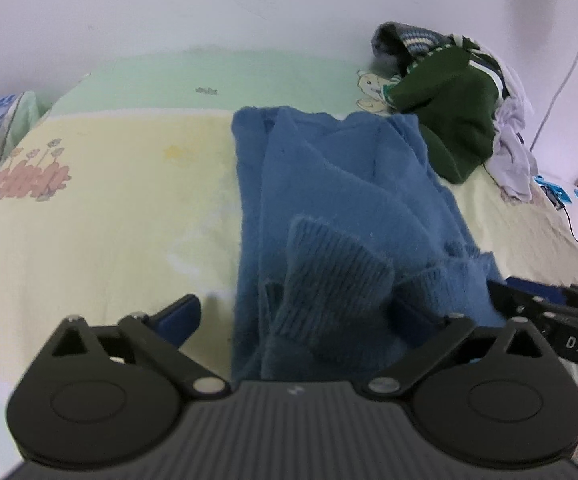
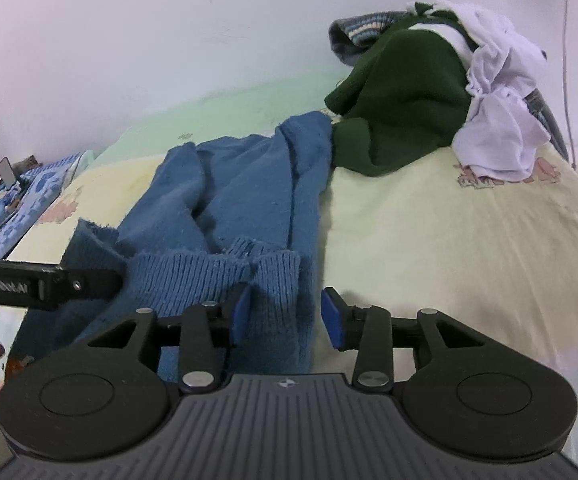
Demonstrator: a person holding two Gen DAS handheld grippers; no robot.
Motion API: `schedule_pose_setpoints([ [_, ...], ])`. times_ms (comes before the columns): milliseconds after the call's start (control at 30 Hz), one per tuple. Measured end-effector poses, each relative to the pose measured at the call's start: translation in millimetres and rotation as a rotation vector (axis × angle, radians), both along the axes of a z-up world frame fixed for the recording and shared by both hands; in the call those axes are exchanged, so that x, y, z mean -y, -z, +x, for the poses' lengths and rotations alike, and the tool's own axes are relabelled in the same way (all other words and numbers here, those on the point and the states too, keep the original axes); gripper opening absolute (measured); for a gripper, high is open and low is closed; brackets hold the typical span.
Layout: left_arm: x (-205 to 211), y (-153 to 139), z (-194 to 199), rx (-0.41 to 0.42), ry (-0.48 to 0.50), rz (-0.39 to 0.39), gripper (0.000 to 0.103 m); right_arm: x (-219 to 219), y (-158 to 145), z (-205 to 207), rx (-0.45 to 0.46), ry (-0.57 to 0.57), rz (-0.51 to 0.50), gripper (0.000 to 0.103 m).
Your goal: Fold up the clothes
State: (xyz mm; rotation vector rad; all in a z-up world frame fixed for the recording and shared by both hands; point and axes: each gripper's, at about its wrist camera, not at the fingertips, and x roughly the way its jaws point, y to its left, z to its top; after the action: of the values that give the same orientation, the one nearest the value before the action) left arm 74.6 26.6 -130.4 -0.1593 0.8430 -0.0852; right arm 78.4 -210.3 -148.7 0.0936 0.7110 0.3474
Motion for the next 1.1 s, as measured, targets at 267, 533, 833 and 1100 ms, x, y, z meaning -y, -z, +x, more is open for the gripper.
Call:
schedule_pose_setpoints([
  [267, -13, 11, -7, 0.023, 0.034, -0.110, 0.102, -14, 1, -16, 0.096, 0.075, -0.072, 0.052],
  [533, -22, 10, -7, 0.010, 0.042, -0.187, 0.100, -19, -2, -14, 0.090, 0.083, -0.109, 0.045],
  [833, -9, -30, -26, 0.181, 0.159, -0.086, 0.102, -5, -25, -16, 0.060, 0.081, 0.048, 0.024],
  [1100, 2, -14, 3, 0.088, 0.191, -0.126, 0.084, 0, -8, -2, -0.012, 0.099, 0.120, 0.035],
])
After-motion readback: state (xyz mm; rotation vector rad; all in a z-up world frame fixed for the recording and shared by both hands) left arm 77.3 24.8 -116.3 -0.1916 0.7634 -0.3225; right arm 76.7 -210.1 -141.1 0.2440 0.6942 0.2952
